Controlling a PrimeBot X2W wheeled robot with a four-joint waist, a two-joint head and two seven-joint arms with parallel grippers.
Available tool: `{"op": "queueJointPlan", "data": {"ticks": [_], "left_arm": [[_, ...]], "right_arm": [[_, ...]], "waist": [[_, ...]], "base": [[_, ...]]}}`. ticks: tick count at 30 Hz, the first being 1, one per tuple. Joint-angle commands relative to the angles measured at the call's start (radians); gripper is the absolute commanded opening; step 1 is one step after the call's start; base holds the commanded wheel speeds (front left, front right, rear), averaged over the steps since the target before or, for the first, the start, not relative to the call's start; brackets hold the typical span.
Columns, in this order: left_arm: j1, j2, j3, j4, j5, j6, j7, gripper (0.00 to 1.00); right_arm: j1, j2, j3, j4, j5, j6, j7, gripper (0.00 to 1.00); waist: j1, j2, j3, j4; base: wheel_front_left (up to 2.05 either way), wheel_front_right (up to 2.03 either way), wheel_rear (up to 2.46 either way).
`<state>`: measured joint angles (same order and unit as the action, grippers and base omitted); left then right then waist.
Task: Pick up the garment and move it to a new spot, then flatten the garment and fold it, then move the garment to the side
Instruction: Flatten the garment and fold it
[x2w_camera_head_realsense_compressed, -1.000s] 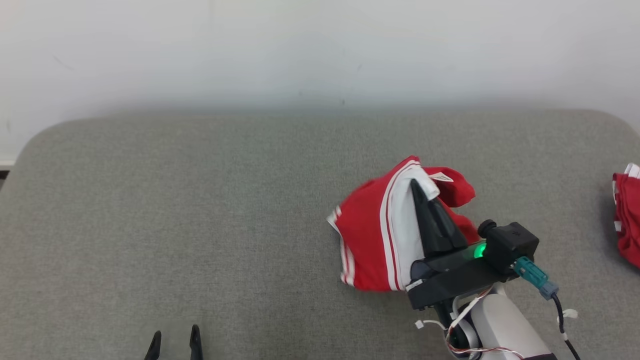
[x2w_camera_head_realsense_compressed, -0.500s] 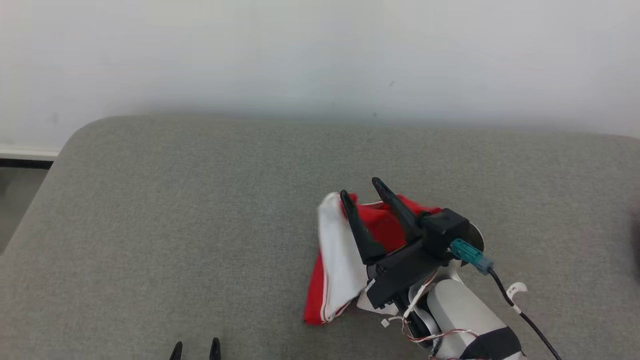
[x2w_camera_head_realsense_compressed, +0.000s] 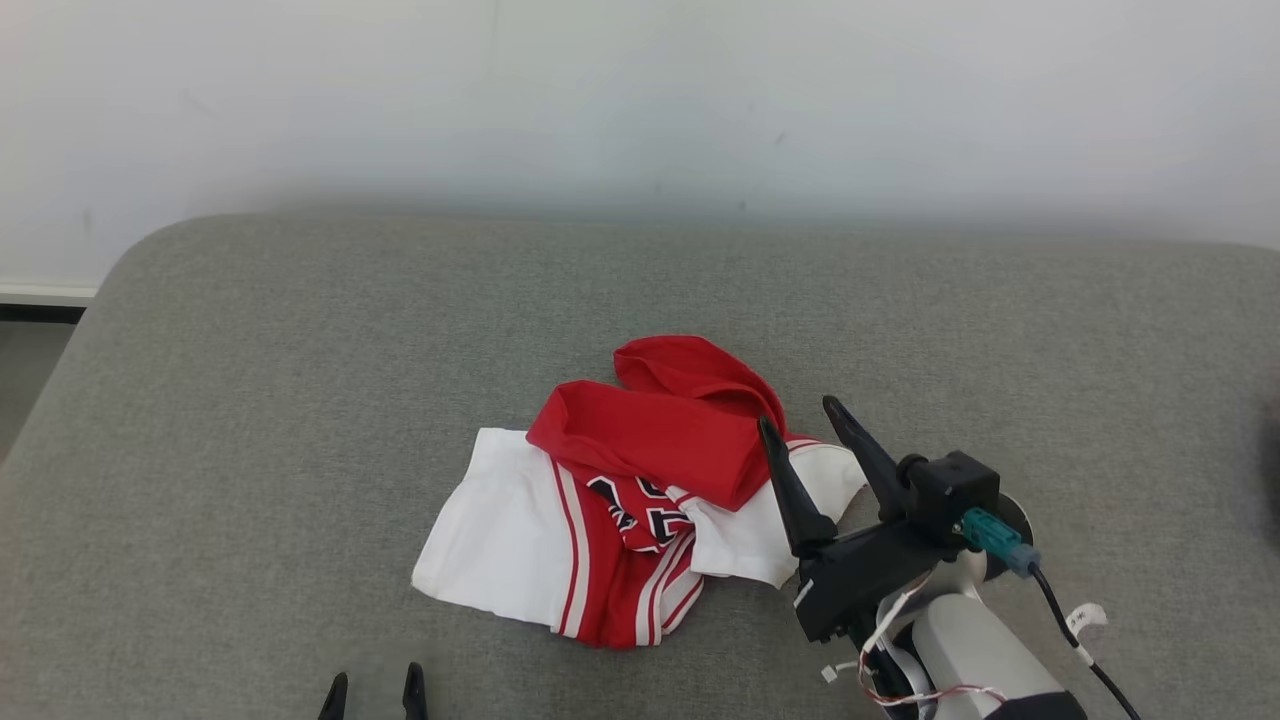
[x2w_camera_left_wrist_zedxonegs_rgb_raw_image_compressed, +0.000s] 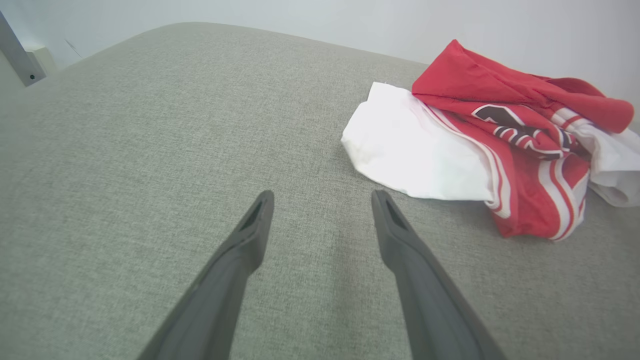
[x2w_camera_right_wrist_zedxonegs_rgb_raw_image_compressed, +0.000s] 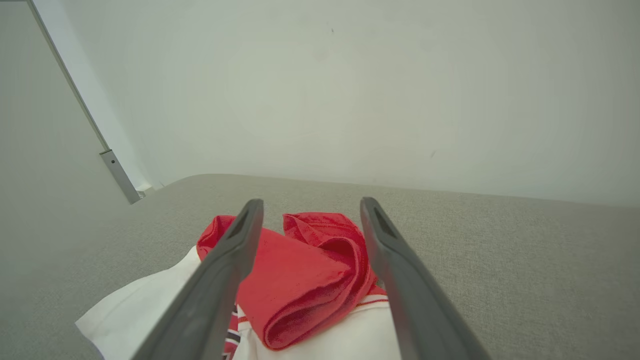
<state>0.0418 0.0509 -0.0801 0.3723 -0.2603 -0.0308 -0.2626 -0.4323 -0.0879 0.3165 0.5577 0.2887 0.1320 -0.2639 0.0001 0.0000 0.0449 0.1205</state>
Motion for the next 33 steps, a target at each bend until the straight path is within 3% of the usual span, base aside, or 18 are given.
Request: {"op": "queueJointPlan", "data": {"ticks": [1, 17, 33], "left_arm": [[-0.008, -0.001, -0.003, -0.004, -0.013, 0.003, -0.003, 1.00], [-0.041, -0.001, -0.030, -0.014, -0.023, 0.009, -0.003, 1.00], [-0.058, -0.001, -0.055, -0.022, -0.042, 0.024, -0.003, 1.00]], "right_arm": [[0.019, 0.000, -0.005, 0.000, -0.008, -0.003, 0.000, 1.00], [0.070, -0.007, -0.031, 0.017, -0.022, -0.003, 0.000, 1.00], [0.024, -0.015, 0.106, 0.069, 0.033, -0.003, 0.000, 1.00]], "waist": [[-0.0001, 0.0000, 0.006, -0.011], [-0.0001, 0.0000, 0.059, 0.004], [-0.0001, 0.0000, 0.098, 0.056]], "base": [[0.00, 0.00, 0.00], [0.00, 0.00, 0.00], [0.00, 0.00, 0.00]]}}
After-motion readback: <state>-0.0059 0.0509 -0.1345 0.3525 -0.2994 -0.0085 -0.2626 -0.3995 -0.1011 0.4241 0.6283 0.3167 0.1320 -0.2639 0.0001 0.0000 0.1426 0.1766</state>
